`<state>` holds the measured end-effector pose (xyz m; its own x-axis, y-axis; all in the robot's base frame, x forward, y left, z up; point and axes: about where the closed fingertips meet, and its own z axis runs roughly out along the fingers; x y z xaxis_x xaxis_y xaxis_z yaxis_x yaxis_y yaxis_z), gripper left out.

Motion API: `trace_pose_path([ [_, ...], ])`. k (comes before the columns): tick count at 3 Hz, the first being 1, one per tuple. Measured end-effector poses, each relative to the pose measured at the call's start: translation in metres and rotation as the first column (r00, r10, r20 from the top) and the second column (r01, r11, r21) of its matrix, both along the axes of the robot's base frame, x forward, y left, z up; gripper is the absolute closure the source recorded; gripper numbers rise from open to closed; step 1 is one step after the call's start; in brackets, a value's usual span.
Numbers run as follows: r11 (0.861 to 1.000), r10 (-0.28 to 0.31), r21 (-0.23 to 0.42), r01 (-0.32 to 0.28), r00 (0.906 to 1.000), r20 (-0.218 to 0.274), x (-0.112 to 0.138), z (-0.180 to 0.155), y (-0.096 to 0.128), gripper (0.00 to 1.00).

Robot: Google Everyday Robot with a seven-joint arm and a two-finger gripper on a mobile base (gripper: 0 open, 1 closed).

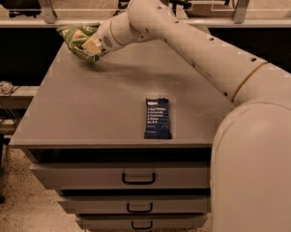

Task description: Pick green jalapeno chip bag

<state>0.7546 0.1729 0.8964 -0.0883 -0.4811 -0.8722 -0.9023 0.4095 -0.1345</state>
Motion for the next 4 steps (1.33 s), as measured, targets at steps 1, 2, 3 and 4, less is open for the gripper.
trace_pose_path([
  [1, 0.998, 0.022, 0.059, -0.025, 0.9983, 0.054, -0.011, 0.028, -0.005, 1.00],
  [2, 0.992, 0.062, 0.106, -0.073, 0.9925, 0.106, -0.026, 0.054, -0.012, 1.00],
  [3, 0.973, 0.137, 0.166, -0.161, 0.9799, 0.145, -0.047, 0.074, -0.019, 1.00],
  [4, 0.973, 0.137, 0.166, -0.160, 0.9801, 0.144, -0.047, 0.074, -0.019, 1.00],
])
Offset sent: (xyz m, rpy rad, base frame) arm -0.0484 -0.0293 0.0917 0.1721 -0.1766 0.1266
